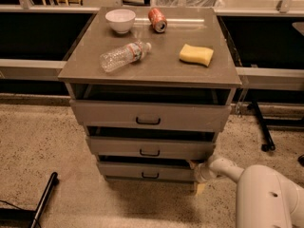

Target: Open bottom drawer

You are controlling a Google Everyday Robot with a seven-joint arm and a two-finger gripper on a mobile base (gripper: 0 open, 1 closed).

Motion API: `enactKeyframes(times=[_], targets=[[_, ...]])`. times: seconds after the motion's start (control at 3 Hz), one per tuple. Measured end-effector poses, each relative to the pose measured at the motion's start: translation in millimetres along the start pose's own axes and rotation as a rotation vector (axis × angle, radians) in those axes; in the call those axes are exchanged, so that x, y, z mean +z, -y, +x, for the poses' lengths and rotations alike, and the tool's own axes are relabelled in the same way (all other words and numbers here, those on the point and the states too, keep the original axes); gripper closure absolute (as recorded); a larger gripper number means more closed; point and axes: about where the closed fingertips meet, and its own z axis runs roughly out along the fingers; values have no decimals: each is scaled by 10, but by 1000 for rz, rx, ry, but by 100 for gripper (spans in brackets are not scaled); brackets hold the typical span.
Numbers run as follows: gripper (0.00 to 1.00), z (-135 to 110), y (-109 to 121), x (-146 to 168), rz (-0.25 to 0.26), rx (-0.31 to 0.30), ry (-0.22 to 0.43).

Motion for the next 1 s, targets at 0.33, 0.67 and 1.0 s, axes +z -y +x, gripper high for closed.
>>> enactKeyframes(times=[0.33, 0.67, 1.0], targets=[[0, 0, 0, 0, 0, 0, 0], [11, 0, 0, 1, 0, 0, 0], [37, 0, -1, 1, 0, 0, 0]])
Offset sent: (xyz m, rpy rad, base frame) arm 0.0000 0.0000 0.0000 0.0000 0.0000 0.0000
